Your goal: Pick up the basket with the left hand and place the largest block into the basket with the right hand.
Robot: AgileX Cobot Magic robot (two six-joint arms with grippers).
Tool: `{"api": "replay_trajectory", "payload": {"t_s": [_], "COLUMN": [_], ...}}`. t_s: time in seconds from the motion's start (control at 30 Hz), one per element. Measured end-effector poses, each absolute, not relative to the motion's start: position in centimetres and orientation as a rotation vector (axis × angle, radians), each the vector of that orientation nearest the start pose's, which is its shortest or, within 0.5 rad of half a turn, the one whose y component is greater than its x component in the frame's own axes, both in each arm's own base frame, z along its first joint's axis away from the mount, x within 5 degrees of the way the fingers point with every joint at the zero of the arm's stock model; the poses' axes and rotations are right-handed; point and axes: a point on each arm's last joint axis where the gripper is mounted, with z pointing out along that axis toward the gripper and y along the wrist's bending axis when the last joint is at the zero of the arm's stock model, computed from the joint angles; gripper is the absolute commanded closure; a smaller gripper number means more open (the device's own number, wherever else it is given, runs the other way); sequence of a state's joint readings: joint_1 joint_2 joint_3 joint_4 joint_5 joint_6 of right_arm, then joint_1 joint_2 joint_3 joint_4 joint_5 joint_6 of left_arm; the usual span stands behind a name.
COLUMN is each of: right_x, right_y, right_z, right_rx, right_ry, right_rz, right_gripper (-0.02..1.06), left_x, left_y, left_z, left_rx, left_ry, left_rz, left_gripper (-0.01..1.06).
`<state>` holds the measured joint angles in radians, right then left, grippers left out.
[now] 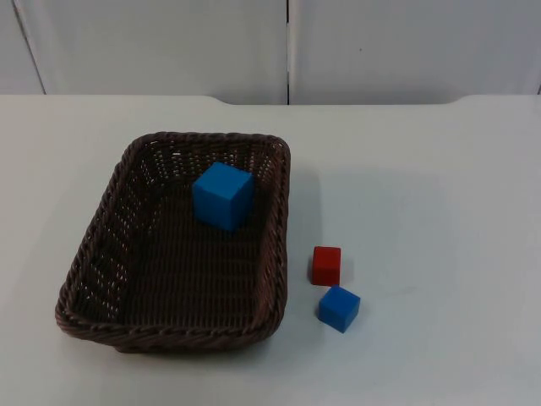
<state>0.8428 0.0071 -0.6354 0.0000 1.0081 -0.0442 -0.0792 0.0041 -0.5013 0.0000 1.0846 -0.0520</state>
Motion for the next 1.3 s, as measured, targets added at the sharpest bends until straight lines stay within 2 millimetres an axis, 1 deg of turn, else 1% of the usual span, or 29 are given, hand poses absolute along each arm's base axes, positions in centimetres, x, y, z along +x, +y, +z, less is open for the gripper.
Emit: {"api": "replay_trajectory", "payload": {"t_s": [0.13, 0.23, 0.27, 0.37, 0.4, 0.6, 1.23, 1.27, 1.3], "right_x": [-1.4, -1.1, -1.1, -0.5, -0.4, -0.2, -0.2, -0.2, -0.2], "right_y": [-1.7, -1.4, -1.4, -0.9, -0.9, -0.9, -0.9, -0.9, -0.9], "right_z": [31.4, 30.5, 30.5, 28.8, 28.5, 28.3, 28.3, 28.3, 28.3], "right_rx": [-0.813, -0.825, -0.825, -0.849, -0.842, -0.835, -0.827, -0.827, -0.827], "right_ry": [1.767, 1.805, 1.805, 1.869, 1.885, 1.893, 1.896, 1.896, 1.896], "right_rz": [0.536, 0.519, 0.519, 0.491, 0.484, 0.460, 0.461, 0.461, 0.461], "right_gripper": [0.19, 0.19, 0.19, 0.19, 0.19, 0.19, 0.19, 0.18, 0.15], "left_x": [-0.5, -0.5, -0.5, -0.5, -0.5, -0.5, -0.5, -0.5, -0.5], "left_y": [0.0, 0.0, 0.0, 0.0, 0.0, 0.0, 0.0, 0.0, 0.0], "left_z": [27.6, 27.6, 27.6, 27.6, 27.6, 27.6, 27.6, 27.6, 27.6], "left_rx": [0.028, 0.028, 0.028, 0.028, 0.028, 0.028, 0.028, 0.028, 0.028], "left_ry": [2.072, 2.072, 2.072, 2.072, 2.072, 2.072, 2.072, 2.072, 2.072], "left_rz": [-0.081, -0.081, -0.081, -0.081, -0.081, -0.081, -0.081, -0.081, -0.081], "left_gripper": [0.00, 0.00, 0.00, 0.00, 0.00, 0.00, 0.00, 0.00, 0.00]}}
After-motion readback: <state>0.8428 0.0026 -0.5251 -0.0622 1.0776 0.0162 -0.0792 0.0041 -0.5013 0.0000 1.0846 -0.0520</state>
